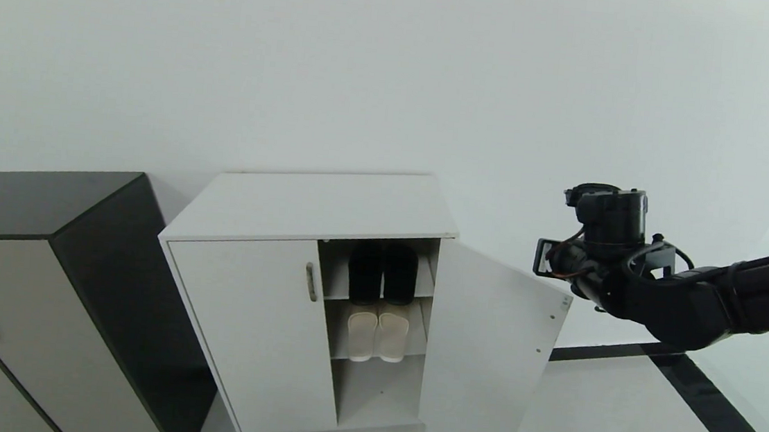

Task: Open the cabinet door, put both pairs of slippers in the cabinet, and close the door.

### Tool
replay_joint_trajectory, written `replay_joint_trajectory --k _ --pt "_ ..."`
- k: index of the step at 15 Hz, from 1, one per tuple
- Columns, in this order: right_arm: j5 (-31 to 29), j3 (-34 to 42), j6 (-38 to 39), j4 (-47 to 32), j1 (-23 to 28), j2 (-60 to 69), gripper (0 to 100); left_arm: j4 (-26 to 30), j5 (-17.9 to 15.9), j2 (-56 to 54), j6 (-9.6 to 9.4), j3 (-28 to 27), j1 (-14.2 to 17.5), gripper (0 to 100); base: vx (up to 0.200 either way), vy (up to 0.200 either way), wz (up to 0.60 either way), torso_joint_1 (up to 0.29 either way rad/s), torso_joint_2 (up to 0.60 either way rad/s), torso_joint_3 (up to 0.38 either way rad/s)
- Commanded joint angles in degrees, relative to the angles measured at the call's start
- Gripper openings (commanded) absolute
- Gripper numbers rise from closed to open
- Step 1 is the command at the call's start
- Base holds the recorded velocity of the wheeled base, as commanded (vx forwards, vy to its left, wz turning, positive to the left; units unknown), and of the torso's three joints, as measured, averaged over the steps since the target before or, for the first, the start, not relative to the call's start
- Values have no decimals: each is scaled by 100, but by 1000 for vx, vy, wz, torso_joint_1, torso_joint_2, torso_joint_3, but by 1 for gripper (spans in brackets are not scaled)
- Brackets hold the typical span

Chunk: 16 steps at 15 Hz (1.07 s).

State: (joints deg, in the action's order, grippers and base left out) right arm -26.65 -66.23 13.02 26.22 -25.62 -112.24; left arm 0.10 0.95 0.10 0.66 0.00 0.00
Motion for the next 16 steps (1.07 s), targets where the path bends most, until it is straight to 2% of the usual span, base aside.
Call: replay_joint_trajectory --k 1,6,16 --pt "19 -39 -1 102 102 -404 0 -1 2 8 4 0 0 0 0 0 0 0 0 0" --pt "19 -232 -10 349 260 -1028 0 -1 2 8 13 0 0 0 0 0 0 0 0 0" --pt "19 -329 -19 401 365 -1336 0 -1 2 -1 31 0 0 0 0 0 0 0 0 0"
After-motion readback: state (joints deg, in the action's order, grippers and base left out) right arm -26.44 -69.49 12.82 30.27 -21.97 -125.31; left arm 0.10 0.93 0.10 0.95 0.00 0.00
